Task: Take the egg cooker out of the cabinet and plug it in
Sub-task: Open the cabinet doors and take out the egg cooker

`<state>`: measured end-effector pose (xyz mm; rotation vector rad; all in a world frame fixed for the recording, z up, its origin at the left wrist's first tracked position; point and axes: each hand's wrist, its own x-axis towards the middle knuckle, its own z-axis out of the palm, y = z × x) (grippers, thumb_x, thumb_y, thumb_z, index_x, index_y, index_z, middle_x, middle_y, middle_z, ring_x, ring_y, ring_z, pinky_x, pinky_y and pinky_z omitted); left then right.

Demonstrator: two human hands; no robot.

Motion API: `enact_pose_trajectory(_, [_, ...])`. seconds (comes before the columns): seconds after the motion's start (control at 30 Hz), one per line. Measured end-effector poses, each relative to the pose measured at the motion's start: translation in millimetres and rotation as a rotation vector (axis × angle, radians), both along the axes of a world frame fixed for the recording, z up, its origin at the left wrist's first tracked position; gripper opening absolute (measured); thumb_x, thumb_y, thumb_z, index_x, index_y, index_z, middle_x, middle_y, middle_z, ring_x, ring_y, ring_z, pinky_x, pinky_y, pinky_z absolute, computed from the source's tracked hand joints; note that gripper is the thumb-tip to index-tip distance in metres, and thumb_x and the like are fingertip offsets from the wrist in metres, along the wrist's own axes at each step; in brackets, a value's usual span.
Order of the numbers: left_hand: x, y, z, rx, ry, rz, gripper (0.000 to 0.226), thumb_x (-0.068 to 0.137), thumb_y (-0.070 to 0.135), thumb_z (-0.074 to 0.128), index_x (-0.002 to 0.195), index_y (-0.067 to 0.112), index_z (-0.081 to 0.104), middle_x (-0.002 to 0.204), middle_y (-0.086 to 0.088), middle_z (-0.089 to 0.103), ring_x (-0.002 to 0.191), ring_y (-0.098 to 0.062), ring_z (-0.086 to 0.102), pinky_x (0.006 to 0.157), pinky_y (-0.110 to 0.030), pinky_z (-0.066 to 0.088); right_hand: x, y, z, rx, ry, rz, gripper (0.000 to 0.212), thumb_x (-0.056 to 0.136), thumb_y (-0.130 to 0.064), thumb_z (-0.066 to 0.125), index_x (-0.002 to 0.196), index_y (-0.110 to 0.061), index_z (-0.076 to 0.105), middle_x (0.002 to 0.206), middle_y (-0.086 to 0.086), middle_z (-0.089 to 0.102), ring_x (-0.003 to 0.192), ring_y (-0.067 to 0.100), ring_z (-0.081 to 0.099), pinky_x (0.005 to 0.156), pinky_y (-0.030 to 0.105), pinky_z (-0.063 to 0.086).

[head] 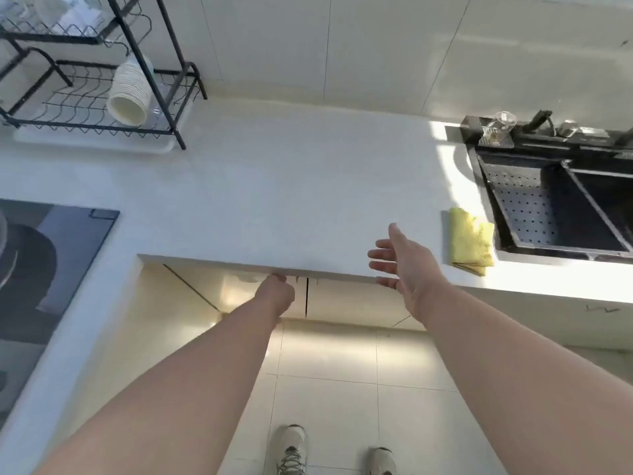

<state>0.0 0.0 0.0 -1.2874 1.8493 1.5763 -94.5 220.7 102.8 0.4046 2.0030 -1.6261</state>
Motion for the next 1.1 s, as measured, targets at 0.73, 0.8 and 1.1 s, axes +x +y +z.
enact_pose_trajectory(0.73, [27.4, -12.8, -97.3, -0.377, 0.178, -0.422, 0.059, 0.093, 0.011, 0.056, 0.147, 0.034, 0.05, 0.141, -0.008, 0.056, 0.121, -0.034, 0.057, 0.094, -0.043, 0.056, 56.1, -43.6, -138.3, 0.136, -0.142, 0.099, 0.014, 0.103, -0.032, 0.061, 0.108, -0.026, 0.071, 0.113, 0.004, 0.076, 0.101, 0.022, 0.073, 0.083, 0.042, 0.062])
enact_pose_trajectory(0.8, [52.5, -15.0, -105.9, -0.423, 0.233, -0.453, 0.057, 0.093, 0.013, 0.058, 0.146, 0.033, 0.053, 0.144, -0.005, 0.057, 0.128, -0.03, 0.052, 0.101, -0.044, 0.051, 48.1, -59.0, -148.8, 0.134, -0.111, 0.099, 0.014, 0.103, -0.032, 0.059, 0.111, -0.029, 0.069, 0.107, 0.003, 0.072, 0.093, 0.02, 0.067, 0.08, 0.04, 0.062])
enact_pose_trajectory(1.1, [131.4, -7.2, -100.2, -0.385, 0.295, -0.141, 0.079, 0.084, 0.096, 0.023, 0.087, 0.031, 0.067, 0.088, 0.009, 0.073, 0.087, -0.014, 0.072, 0.075, -0.04, 0.053, 31.9, -105.0, -184.3, 0.146, -0.058, 0.146, 0.011, 0.102, -0.037, 0.061, 0.091, -0.034, 0.065, 0.097, 0.0, 0.07, 0.082, 0.019, 0.062, 0.076, 0.038, 0.058])
